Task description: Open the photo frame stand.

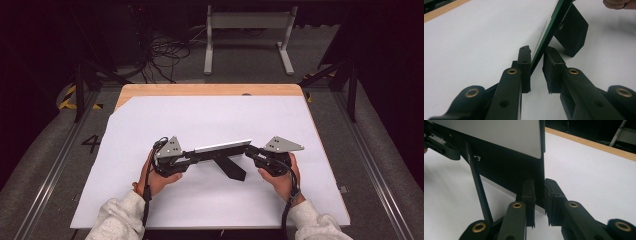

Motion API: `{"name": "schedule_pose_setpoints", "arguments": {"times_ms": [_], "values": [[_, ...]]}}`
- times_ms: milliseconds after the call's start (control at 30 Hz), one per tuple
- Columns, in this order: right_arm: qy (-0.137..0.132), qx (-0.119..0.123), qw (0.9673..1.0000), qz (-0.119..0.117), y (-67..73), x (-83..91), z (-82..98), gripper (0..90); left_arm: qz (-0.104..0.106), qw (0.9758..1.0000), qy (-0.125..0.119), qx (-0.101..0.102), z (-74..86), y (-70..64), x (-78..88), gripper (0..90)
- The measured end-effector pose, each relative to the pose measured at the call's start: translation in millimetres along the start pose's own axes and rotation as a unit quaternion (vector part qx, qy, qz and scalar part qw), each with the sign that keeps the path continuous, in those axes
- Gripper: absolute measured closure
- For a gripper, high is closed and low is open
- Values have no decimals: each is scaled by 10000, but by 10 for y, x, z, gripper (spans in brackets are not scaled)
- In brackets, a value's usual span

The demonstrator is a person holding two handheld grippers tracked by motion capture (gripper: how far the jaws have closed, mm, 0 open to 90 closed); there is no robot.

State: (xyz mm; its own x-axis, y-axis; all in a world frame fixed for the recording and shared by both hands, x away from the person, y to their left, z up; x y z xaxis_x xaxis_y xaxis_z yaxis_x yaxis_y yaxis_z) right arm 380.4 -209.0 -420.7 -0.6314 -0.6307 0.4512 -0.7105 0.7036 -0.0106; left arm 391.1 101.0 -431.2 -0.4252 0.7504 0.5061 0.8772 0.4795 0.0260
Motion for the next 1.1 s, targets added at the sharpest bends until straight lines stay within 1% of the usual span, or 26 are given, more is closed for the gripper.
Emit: {"name": "schedule_pose_setpoints", "arguments": {"times_ms": [67,200,300,500,600,667,700,767,867,967,1067,1100], "values": [[9,2,10000,-5,-3,-10,-7,794,9,10000,11,8,1,-9,5,769],[4,59,9999,82,-10,-44,-22,794,4,10000,49,-49,-4,-38,15,781],[-14,6,10000,63,-30,-74,-32,795,54,10000,44,-22,0,-50,18,787],[24,-15,9999,117,-37,-115,-50,785,53,9999,55,-70,1,-51,10,791],[46,40,9998,208,-22,-76,-47,784,57,9999,63,-77,0,-57,14,791],[56,68,9998,177,-15,-37,-36,803,28,9998,88,-170,-9,-59,37,786],[56,68,9998,177,-15,-37,-36,803,28,9998,88,-170,-9,-59,37,791],[84,182,9996,210,8,-3,-17,822,9,9997,45,-245,-35,-67,96,795],[92,236,9994,226,25,30,13,843,14,9996,-35,-285,-51,-82,170,797],[-26,220,9995,237,21,81,-5,857,-1,9996,-67,-288,-51,-89,200,790],[-188,244,9992,262,25,123,-57,868,23,9996,-88,-285,-62,-101,183,784],[-233,250,9991,251,27,127,-77,872,-4,9995,-72,-302,-62,-104,176,778]]}}
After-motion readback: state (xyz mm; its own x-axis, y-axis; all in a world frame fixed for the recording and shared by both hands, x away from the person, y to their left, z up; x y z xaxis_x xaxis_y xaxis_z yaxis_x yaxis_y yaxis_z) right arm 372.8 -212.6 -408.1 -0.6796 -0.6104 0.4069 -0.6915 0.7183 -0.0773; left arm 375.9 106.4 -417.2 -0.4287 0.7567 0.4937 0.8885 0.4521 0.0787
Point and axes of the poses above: each handheld gripper's, and its own axes: x roughly backward along the jaws, z roughly out of its underside, y roughly to its left, the point moved 2 cm from there along -x, roughly forward along the jaws, and after that the axes turned 3 degrees about -z, right-handed, at the moved point
